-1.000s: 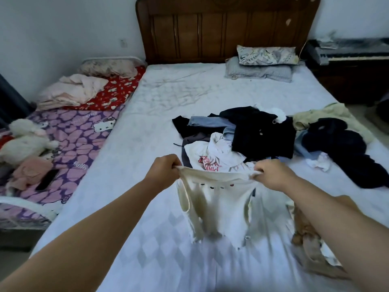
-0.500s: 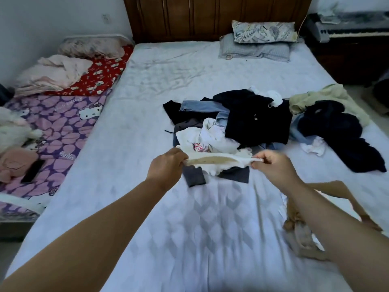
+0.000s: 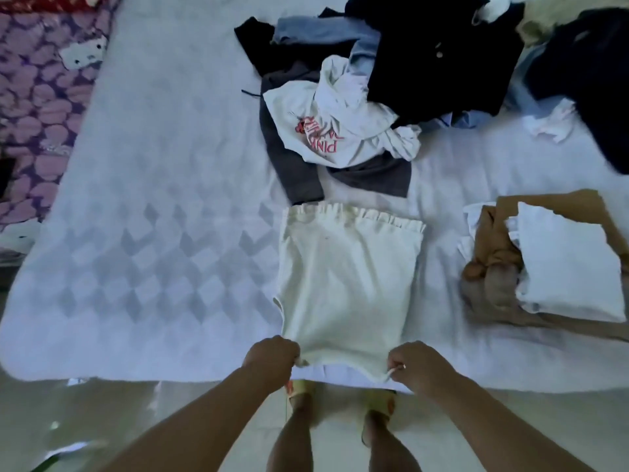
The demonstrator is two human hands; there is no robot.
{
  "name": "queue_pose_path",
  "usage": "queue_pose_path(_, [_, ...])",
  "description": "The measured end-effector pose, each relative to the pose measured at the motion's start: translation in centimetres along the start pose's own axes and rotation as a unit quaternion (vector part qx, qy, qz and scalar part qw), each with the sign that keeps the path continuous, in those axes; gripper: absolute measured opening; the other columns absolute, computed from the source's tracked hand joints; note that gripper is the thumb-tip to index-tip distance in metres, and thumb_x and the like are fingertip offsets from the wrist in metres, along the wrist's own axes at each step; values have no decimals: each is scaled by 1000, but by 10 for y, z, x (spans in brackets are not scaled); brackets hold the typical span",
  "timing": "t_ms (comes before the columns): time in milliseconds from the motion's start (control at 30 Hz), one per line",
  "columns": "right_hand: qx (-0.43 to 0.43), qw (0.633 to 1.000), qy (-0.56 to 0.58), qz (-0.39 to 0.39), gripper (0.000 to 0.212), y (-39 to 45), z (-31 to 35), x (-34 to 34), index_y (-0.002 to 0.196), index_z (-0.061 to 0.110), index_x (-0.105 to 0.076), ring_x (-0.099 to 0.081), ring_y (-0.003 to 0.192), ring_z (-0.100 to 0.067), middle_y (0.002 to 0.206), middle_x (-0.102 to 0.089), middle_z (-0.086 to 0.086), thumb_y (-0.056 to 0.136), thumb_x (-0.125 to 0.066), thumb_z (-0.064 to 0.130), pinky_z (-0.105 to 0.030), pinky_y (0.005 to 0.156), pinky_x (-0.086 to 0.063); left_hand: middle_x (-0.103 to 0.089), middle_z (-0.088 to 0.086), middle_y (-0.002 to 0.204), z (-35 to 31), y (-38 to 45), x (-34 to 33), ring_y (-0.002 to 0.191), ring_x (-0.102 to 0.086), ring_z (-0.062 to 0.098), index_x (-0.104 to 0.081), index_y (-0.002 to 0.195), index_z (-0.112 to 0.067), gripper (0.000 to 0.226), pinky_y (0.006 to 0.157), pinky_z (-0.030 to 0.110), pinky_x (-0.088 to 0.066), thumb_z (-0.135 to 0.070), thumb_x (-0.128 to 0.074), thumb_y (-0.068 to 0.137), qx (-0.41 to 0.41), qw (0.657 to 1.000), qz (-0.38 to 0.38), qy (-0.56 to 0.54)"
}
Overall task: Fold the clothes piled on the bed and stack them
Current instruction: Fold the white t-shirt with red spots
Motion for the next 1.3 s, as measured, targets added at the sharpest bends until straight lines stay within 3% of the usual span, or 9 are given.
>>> queue_pose_path(167, [-3,995,10,102,29,5,-8,-42,52,32,-51,-46,65,4,64,-47,15,76,-63,21,-16,61,-37,-61,2,120,-3,-1,-19,85,-54,14,-63,116,-16,27,86,26,-44,-17,-47,94,-48,993,99,-41])
queue_pose_path(267, [-27,992,75,103,27,11,-10,-33,58,30,-56,-51,56,-2,65,-52,11,80,-62,16,-16,56,-40,-58,-4,126,2,11,-7,108,-55,16,-61,120,-24,29,90,25,-40,-28,-47,94,-45,996,53,-57])
queue_pose_path(367, [-52,987,148,43,18,25,-7,4,73,16,-53,-57,48,-11,64,-55,-1,90,-53,12,-23,55,-45,-61,-3,123,10,31,20,112,-55,18,-61,119,-28,29,90,28,-42,-32,-47,94,-11,996,-22,-85])
queue_pose_path(533, [-86,965,189,-160,27,63,-12,78,67,15,-46,-55,41,-8,58,-55,-2,93,-51,16,-20,52,-40,-64,-1,116,15,68,89,109,-57,20,-62,116,-25,26,85,29,-44,-33,-49,94,16,981,-153,-115])
queue_pose_path(733, [-116,931,201,-283,20,105,-19,130,89,10,-56,-60,94,-33,94,-64,-14,93,-47,28,-30,72,-38,-62,-1,117,17,116,142,106,-57,21,-63,114,-23,24,79,28,-41,-29,-49,95,16,959,-241,-146])
queue_pose_path(833, [-181,893,221,-347,44,112,-19,123,129,7,-46,-49,116,-35,124,-53,-17,89,-59,21,-38,93,-38,-52,-2,126,19,127,142,110,-54,19,-59,123,-21,29,82,28,-40,-22,-51,95,23,926,-319,-202])
queue_pose_path(900, [-203,868,212,-401,53,109,-16,108,132,4,-43,-45,118,-37,127,-49,-18,85,-64,17,-43,96,-36,-52,4,127,18,130,130,111,-52,24,-61,120,-14,30,84,33,-44,-13,-55,91,12,910,-362,-200])
queue_pose_path(1067, [-235,826,296,-417,35,96,-25,51,110,5,-56,-56,98,-34,99,-61,-8,76,-63,7,-44,89,-41,-66,11,108,-3,131,66,97,-61,29,-71,95,-10,27,71,41,-57,-17,-50,79,-126,929,-320,-134])
queue_pose_path(1300, [-244,866,253,-356,21,78,-50,8,93,19,-67,-62,86,-24,72,-62,8,78,-56,8,-32,75,-30,-67,10,109,-42,128,16,98,-66,29,-72,87,-16,34,74,37,-57,-26,-42,74,-159,953,-228,-120])
Point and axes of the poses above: each hand's wrist, its own y-axis towards the middle knuckle, its own x-axis out of the back of the hand, z = x × y, the point moved 3 cm from there along y, towards the middle knuckle
